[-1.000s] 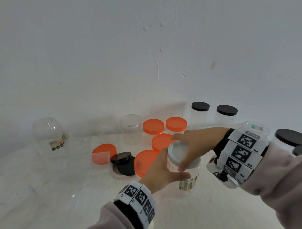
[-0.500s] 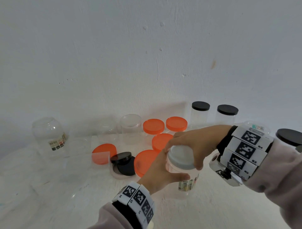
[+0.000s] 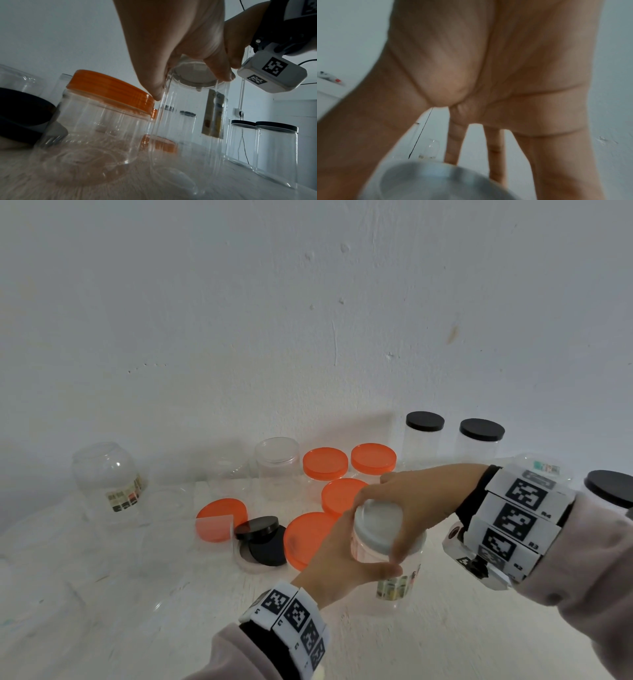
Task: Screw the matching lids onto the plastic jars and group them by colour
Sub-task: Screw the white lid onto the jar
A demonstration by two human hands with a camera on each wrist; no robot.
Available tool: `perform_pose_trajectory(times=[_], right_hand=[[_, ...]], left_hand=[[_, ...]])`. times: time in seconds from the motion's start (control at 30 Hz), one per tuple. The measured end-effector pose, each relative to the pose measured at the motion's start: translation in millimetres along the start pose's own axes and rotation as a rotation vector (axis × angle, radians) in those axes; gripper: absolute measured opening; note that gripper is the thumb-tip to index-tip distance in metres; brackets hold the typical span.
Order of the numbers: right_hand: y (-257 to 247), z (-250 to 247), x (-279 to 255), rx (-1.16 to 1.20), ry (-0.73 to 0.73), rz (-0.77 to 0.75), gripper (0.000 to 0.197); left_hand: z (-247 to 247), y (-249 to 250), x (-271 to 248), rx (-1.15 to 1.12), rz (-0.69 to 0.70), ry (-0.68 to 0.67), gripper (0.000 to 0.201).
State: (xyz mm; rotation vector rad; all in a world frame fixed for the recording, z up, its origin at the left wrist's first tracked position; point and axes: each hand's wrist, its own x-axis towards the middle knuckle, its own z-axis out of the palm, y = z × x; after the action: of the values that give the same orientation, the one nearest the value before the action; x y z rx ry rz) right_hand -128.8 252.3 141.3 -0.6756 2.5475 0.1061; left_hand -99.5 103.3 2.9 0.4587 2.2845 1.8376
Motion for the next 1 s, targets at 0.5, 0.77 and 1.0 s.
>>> perform_pose_trajectory(times=[0.5, 0.77, 1.0], right_hand=[[1.0, 0.2, -2.2, 0.031, 0.007, 0.014, 0.088], [-0.6, 1.4, 1.1, 0.002, 0.026, 0.122, 0.087], [4.3, 5.2, 4.1, 0.026, 0.034, 0.003, 0.095]], left_hand=[[1.3, 0.3, -0.9, 0.003, -0.024, 0.001, 0.091], [0.0, 4.2, -2.9, -0.012, -0.017, -0.025, 0.084], [1.1, 5.3, -5.2, -0.018, -0.03, -0.001, 0.088]])
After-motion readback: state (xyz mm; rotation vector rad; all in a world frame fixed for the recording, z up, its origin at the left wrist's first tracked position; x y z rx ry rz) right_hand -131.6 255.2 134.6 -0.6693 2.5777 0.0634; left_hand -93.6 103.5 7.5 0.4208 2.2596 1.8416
